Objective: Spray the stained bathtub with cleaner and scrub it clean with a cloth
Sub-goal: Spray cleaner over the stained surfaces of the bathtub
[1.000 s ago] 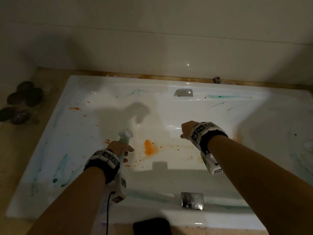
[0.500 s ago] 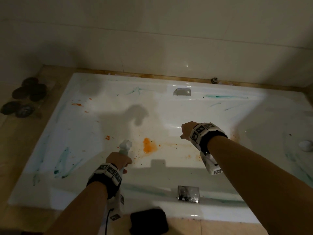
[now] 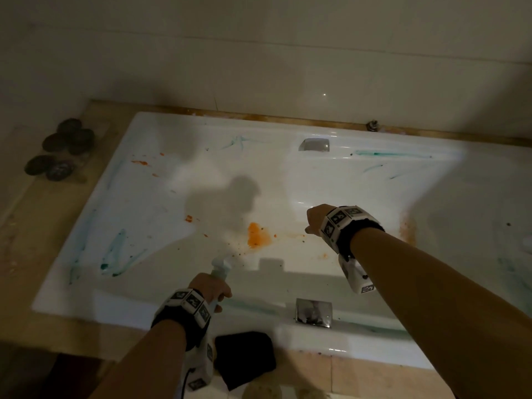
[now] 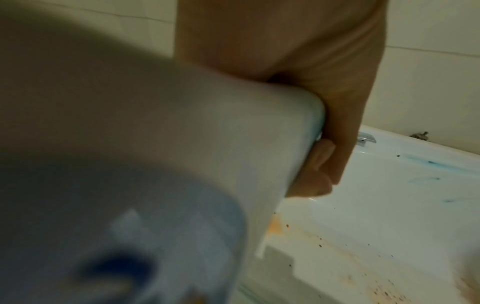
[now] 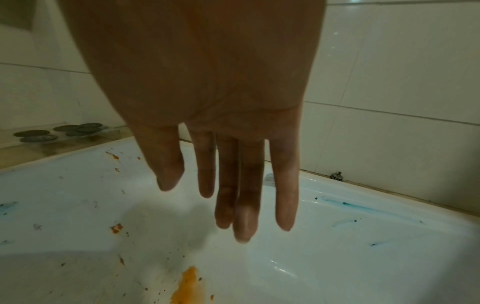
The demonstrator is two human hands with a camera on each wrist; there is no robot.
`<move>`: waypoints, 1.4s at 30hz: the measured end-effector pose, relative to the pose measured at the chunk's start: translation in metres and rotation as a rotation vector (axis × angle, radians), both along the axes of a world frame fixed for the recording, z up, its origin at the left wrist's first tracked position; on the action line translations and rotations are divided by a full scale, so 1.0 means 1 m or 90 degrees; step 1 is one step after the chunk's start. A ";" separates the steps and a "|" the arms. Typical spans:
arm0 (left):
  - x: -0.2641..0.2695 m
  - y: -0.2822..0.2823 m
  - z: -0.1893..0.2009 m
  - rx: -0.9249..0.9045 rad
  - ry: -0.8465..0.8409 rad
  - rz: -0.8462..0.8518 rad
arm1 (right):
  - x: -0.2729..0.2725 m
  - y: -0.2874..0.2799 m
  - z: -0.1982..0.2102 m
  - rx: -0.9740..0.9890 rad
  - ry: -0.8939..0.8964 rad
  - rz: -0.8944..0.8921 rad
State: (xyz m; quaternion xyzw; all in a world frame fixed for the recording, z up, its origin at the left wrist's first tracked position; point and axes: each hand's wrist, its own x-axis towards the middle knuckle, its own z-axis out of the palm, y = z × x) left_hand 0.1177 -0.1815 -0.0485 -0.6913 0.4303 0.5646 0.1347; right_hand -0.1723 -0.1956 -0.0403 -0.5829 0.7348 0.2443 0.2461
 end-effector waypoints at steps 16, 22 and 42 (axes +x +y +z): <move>-0.133 -0.008 0.013 -0.064 0.090 0.141 | -0.117 0.047 -0.004 0.034 0.027 -0.023; -0.164 -0.044 0.011 -0.134 0.039 0.051 | -0.136 0.026 -0.009 0.019 0.031 -0.053; -0.258 -0.139 0.032 -0.195 0.114 0.038 | -0.183 -0.019 -0.013 0.027 0.022 -0.094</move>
